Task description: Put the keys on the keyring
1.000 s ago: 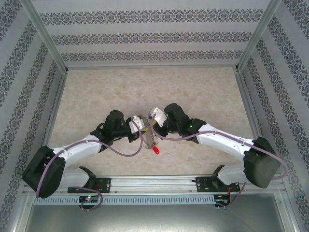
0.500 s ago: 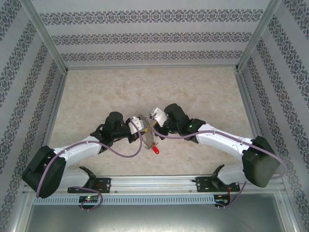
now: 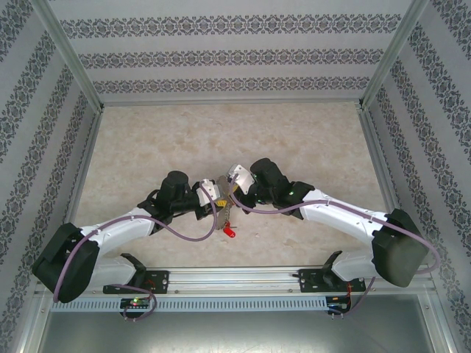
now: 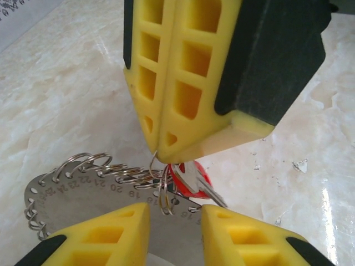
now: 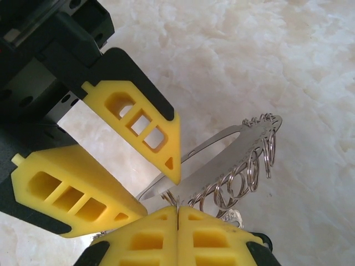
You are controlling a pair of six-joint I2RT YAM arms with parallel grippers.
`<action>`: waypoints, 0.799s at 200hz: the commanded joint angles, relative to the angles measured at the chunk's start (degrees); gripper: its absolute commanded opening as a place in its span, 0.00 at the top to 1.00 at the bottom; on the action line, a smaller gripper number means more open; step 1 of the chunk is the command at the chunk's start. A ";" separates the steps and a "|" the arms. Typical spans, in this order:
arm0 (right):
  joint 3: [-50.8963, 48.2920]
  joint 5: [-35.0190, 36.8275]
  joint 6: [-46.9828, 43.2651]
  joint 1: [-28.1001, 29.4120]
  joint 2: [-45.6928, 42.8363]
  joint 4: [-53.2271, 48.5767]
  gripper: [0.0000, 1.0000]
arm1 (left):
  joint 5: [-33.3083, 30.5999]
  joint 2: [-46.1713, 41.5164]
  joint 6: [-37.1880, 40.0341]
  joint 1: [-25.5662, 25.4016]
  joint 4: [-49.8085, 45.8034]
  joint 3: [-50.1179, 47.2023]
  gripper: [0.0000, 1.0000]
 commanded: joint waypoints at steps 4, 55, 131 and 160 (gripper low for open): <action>1.61 -0.71 -0.40 0.49 -1.45 0.44 1.00 | 1.18 -0.66 0.65 -1.05 -1.54 1.44 0.68; 1.67 -0.98 -0.74 0.57 -1.21 0.33 1.00 | -1.97 0.10 0.78 -1.31 -0.24 1.87 0.69; 2.21 -1.12 -0.91 0.78 -0.93 0.34 1.00 | 0.60 2.21 1.72 -1.39 -1.10 3.66 0.75; 2.06 -1.07 -1.17 0.76 -1.17 0.38 1.00 | -0.12 2.33 2.37 -1.39 -2.09 4.10 0.76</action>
